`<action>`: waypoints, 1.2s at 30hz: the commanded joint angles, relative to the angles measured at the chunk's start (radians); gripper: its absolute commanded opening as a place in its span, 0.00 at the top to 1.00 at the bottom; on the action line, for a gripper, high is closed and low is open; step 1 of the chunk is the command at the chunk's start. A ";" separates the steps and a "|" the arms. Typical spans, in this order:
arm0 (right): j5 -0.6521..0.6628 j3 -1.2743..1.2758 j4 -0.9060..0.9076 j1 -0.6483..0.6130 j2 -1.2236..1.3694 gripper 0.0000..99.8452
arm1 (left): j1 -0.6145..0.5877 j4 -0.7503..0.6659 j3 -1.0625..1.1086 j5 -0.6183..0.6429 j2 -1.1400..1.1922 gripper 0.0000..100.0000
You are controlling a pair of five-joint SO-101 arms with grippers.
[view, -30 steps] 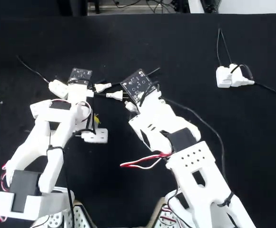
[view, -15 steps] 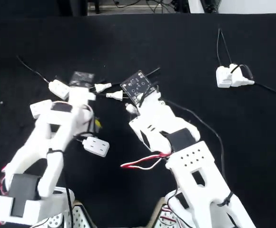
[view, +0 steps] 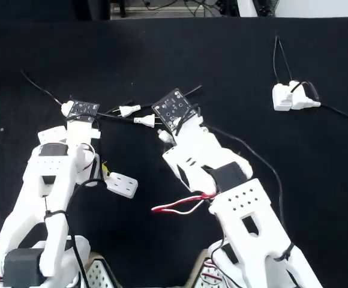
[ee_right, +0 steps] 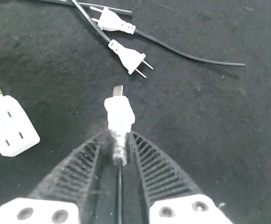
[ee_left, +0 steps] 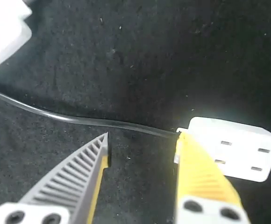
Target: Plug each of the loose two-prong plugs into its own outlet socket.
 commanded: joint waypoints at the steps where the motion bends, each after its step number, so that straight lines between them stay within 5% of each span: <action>1: 0.000 -0.010 -0.021 0.009 -0.031 0.99 | -0.004 -0.025 0.038 -0.014 -0.040 0.77; 10: 0.000 -0.010 -0.021 0.009 -0.031 0.99 | 0.010 0.077 0.050 0.040 -0.043 0.77; 24: 0.000 -0.010 -0.021 0.009 -0.031 0.99 | 0.254 0.150 -0.013 0.176 -0.043 0.77; 29: 0.000 -0.010 -0.023 0.011 -0.031 0.99 | 0.113 0.313 -0.208 0.155 -0.064 0.77; 36: 0.000 -0.010 -0.023 0.011 -0.031 0.99 | -0.062 0.115 -0.199 0.037 -0.003 0.77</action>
